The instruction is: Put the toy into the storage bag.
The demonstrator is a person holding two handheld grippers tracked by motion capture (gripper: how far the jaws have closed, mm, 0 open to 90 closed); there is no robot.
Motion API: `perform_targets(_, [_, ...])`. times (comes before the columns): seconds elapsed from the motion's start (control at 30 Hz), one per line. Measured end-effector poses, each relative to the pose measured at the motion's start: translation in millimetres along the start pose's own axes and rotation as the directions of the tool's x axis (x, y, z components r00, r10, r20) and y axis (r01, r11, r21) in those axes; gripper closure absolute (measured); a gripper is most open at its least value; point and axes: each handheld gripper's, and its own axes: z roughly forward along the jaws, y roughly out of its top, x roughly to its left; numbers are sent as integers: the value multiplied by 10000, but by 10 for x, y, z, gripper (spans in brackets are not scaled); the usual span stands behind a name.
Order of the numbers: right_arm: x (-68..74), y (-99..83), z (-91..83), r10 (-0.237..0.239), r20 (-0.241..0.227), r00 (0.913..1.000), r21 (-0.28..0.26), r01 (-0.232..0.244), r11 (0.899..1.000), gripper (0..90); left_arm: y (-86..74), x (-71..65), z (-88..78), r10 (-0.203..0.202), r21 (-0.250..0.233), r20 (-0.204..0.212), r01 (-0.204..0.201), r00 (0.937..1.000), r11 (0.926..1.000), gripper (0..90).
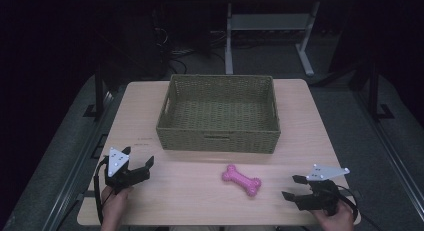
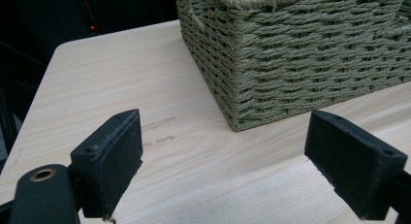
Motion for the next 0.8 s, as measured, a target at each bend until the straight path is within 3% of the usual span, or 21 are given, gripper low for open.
perform_targets(0.1, [19,39,16,-214,40,9998,57,214,9998,272,0,-1,-2,-18,13,-76,18,10000,10000,130])
perform_targets(0.37, [62,201,54,-510,-483,9975,170,519,9985,271,-4,4,-8,-37,-12,-105,37,9999,10000,130])
perform_targets(0.67, [97,315,97,-828,-688,9942,449,860,9953,264,16,-25,11,-106,-78,-179,105,9998,9999,130])
perform_targets(0.8, [126,382,115,-1018,-712,9923,464,1053,9934,263,11,-34,32,-141,-42,-11,141,9999,9999,130])
